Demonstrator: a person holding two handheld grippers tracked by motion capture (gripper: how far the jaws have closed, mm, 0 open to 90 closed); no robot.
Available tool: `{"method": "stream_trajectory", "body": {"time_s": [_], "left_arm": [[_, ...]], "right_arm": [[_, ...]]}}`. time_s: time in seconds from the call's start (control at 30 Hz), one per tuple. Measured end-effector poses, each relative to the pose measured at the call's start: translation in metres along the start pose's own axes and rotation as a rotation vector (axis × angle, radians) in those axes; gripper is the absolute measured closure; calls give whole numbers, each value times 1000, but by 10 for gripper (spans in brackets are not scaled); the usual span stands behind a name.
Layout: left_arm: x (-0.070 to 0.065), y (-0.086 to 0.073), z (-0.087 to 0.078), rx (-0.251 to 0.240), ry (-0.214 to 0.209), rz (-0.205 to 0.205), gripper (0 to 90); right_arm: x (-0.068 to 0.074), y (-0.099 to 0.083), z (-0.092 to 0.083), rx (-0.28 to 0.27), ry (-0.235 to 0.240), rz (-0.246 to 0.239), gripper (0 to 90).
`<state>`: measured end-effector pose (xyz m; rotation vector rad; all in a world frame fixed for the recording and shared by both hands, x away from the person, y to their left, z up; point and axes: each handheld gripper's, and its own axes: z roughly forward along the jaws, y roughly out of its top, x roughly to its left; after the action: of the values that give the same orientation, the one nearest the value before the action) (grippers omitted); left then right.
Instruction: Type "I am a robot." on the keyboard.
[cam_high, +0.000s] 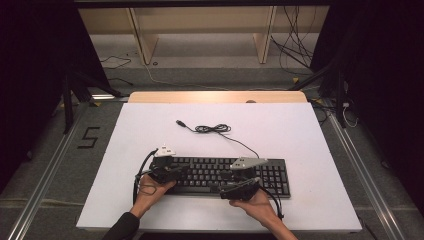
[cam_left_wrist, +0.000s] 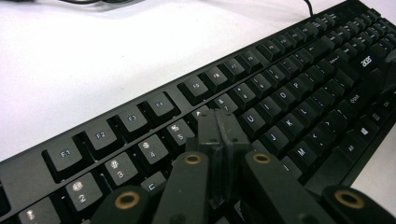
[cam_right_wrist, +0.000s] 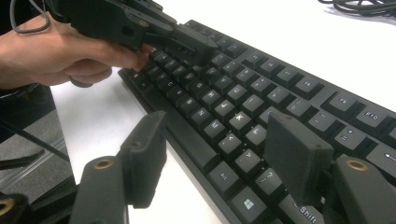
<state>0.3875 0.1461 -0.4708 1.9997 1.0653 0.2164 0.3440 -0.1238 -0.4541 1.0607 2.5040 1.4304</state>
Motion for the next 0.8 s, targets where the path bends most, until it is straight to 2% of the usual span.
{"method": "stream_trajectory", "body": {"time_s": [0.23, 0.47, 0.8], "left_arm": [[1, -2, 4, 22, 5, 10, 889], [0, -3, 7, 23, 1, 5, 889], [-4, -6, 11, 32, 10, 35, 892]], "right_arm": [[1, -1, 1, 7, 4, -4, 398], [2, -1, 1, 8, 3, -5, 392], [3, -1, 0, 3, 6, -8, 381]]}}
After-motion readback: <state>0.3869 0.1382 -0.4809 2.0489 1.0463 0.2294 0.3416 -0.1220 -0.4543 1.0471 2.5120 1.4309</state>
